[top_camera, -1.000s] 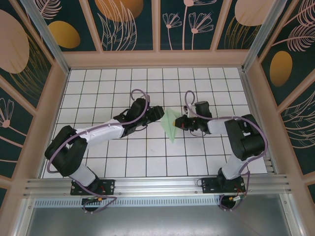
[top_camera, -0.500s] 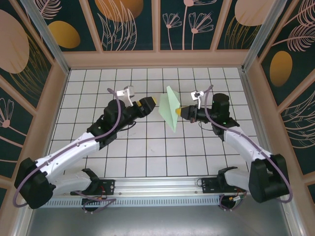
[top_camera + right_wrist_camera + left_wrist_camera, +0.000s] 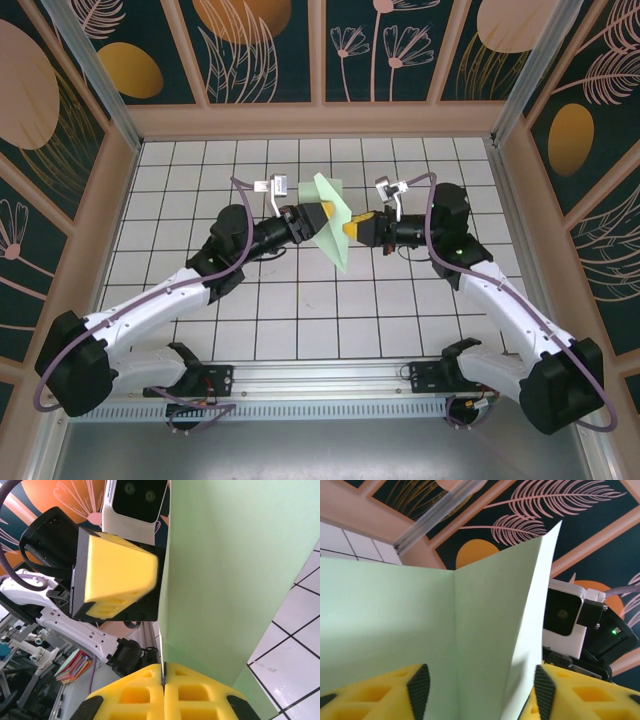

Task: Fold a paper plane with a square sheet of paper (fold left side to right side)
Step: Turn over the paper at the center of the table.

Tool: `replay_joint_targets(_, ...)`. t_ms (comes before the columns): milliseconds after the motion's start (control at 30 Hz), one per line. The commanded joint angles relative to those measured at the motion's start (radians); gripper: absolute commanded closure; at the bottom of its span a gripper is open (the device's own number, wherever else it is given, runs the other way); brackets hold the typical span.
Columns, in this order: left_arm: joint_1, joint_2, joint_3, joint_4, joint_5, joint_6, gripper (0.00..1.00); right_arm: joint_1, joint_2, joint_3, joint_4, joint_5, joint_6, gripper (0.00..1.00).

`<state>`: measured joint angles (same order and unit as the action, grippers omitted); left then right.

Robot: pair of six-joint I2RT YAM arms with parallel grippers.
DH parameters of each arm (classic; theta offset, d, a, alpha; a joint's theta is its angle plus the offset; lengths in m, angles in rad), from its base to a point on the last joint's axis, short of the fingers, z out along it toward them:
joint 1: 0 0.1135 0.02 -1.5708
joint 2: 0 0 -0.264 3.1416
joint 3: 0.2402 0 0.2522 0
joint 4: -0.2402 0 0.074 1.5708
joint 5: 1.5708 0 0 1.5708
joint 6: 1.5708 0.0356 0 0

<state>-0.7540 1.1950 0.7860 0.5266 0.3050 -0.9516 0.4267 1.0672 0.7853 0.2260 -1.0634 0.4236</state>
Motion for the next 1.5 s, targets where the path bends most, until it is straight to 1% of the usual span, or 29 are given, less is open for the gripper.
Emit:
replay_joint_targets(0, -0.007, 0.004, -0.008, 0.082, 0.047, 0.005, 0.47, 0.015, -0.001, 0.043, -0.023, 0.009, -0.028, 1.0)
replay_joint_targets(233, -0.008, 0.011, -0.009, 0.084, 0.052, 0.006, 0.69, 0.018, 0.013, 0.048, -0.034, 0.027, -0.021, 1.0)
replay_joint_targets(433, -0.008, 0.013, -0.01, 0.087, 0.052, 0.005, 0.83, 0.018, 0.027, 0.063, -0.085, 0.042, -0.031, 1.0)
replay_joint_targets(533, -0.008, 0.014, -0.005, 0.073, 0.044, 0.007, 0.89, 0.017, 0.023, 0.073, -0.098, 0.053, -0.025, 1.0)
replay_joint_targets(633, -0.01, 0.014, -0.005, 0.07, 0.037, 0.01, 0.91, 0.01, 0.016, 0.094, -0.139, 0.075, -0.039, 0.99)
replay_joint_targets(667, -0.01, 0.012, -0.005, 0.068, 0.034, 0.01, 0.92, 0.003, 0.008, 0.107, -0.168, 0.086, -0.051, 0.94)
replay_joint_targets(767, -0.01, 0.013, -0.006, 0.07, 0.023, 0.008, 0.92, -0.038, -0.033, 0.126, -0.246, 0.123, -0.081, 0.7)
replay_joint_targets(833, -0.011, 0.013, -0.006, 0.081, 0.022, 0.003, 0.92, -0.074, -0.075, 0.118, -0.283, 0.161, -0.083, 0.51)
replay_joint_targets(867, -0.011, 0.013, -0.006, 0.09, 0.023, 0.0, 0.92, -0.095, -0.096, 0.105, -0.297, 0.175, -0.078, 0.4)
replay_joint_targets(900, -0.012, 0.013, -0.005, 0.097, 0.025, -0.003, 0.92, -0.113, -0.116, 0.086, -0.305, 0.174, -0.073, 0.31)
replay_joint_targets(967, -0.016, 0.013, -0.004, 0.105, 0.026, -0.006, 0.92, -0.132, -0.141, 0.042, -0.294, 0.145, -0.052, 0.21)
replay_joint_targets(1000, -0.017, 0.014, -0.001, 0.107, 0.029, -0.007, 0.92, -0.133, -0.151, 0.012, -0.268, 0.112, -0.03, 0.18)
replay_joint_targets(1067, -0.019, 0.014, 0.0, 0.111, 0.029, -0.009, 0.92, -0.121, -0.166, -0.052, -0.173, 0.032, 0.042, 0.15)
replay_joint_targets(1100, -0.019, 0.015, 0.001, 0.113, 0.03, -0.01, 0.92, -0.104, -0.178, -0.079, -0.129, 0.015, 0.069, 0.13)
replay_joint_targets(1200, -0.019, 0.016, 0.0, 0.119, 0.031, -0.015, 0.92, -0.038, -0.202, -0.129, -0.075, 0.033, 0.087, 0.08)
replay_joint_targets(1367, -0.022, 0.017, 0.0, 0.138, 0.038, -0.027, 0.92, 0.041, -0.171, -0.21, 0.105, 0.043, 0.189, 0.07)
replay_joint_targets(1467, -0.022, 0.018, -0.001, 0.141, 0.041, -0.032, 0.92, 0.08, -0.141, -0.204, 0.141, 0.054, 0.198, 0.1)
